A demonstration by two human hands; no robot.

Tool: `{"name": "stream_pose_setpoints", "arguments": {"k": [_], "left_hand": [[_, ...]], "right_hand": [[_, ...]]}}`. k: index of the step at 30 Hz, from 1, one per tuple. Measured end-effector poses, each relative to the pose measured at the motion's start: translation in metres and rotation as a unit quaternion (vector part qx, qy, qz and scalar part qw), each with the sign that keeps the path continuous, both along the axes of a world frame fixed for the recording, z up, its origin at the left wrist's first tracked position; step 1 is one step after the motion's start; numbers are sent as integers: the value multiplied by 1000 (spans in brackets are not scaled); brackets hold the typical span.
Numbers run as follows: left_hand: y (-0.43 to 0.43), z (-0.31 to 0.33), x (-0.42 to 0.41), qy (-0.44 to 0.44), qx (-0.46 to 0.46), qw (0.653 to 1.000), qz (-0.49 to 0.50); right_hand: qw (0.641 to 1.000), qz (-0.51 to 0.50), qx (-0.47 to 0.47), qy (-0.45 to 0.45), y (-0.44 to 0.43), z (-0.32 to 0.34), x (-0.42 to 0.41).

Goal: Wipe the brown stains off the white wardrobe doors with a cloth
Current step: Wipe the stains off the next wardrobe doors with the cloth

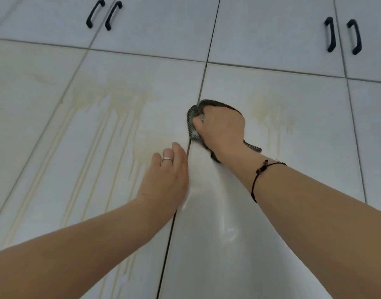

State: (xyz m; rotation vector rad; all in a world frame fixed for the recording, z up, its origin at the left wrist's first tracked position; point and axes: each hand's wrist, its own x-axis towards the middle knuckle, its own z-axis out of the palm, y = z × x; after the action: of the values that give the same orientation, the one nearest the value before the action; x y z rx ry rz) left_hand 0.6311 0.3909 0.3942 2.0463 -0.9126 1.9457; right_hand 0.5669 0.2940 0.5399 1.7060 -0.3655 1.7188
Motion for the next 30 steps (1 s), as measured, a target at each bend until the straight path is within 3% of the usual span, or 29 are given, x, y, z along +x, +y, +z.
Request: {"name": "stream_pose_setpoints", "arguments": {"k": [3,5,13,17,20,23,26,30], "left_hand": [[0,-7,4,53,30,998,1],[-1,-12,6,85,38,996,3],[-16,-17,15,93,27,995,7],[-14,-16,16,81,40,996,19],[-9,-13,15,77,52,996,12],[9,-3,13,74,81,994,1],[31,18,5,80,119,990,-7],[37,48,-7,40,109,993,-22]], "right_hand": [[994,8,-72,79,-5,-59,-1],[992,7,-73,98,-10,-77,-7],[1000,-3,0,9,7,36,10],[998,18,50,-18,14,46,20],[999,1,2,36,15,21,10],[993,49,-74,71,11,-33,2],[990,45,-61,115,-5,-86,-13],[994,31,-66,79,-32,-101,-41]]}}
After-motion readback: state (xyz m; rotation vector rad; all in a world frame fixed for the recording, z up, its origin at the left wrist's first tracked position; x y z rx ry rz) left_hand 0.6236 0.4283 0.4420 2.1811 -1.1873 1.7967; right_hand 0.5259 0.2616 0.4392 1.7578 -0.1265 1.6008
